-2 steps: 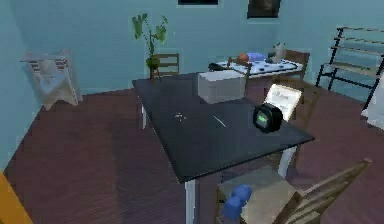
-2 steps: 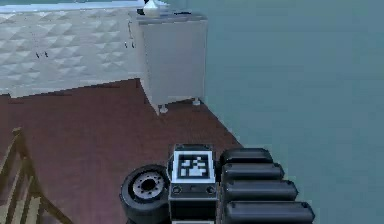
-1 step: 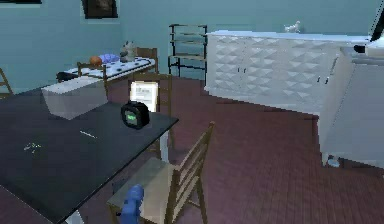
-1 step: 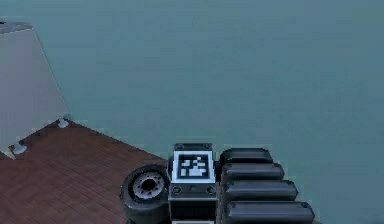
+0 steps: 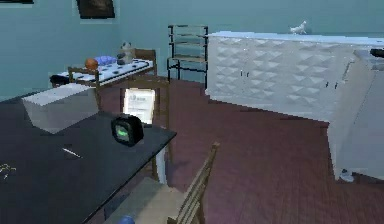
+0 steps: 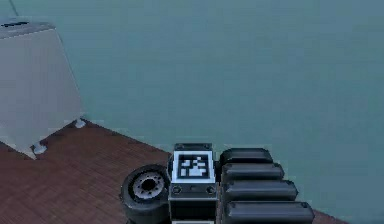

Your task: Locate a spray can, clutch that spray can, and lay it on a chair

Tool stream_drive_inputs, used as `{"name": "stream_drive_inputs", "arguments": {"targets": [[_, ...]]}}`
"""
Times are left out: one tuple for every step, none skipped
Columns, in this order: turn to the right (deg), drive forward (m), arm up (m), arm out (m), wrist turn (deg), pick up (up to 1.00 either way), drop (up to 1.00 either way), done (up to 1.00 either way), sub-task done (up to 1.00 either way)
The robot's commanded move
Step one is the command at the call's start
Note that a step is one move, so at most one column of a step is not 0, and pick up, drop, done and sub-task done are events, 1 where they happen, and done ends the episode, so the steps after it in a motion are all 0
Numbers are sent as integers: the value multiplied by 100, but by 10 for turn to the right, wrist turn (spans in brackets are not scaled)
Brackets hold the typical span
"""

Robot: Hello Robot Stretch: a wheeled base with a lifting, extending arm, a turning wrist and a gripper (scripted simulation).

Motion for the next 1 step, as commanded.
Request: {"name": "stream_drive_inputs", "arguments": {"targets": [[-450,0,0,0,0,0,0,0,0]]}}
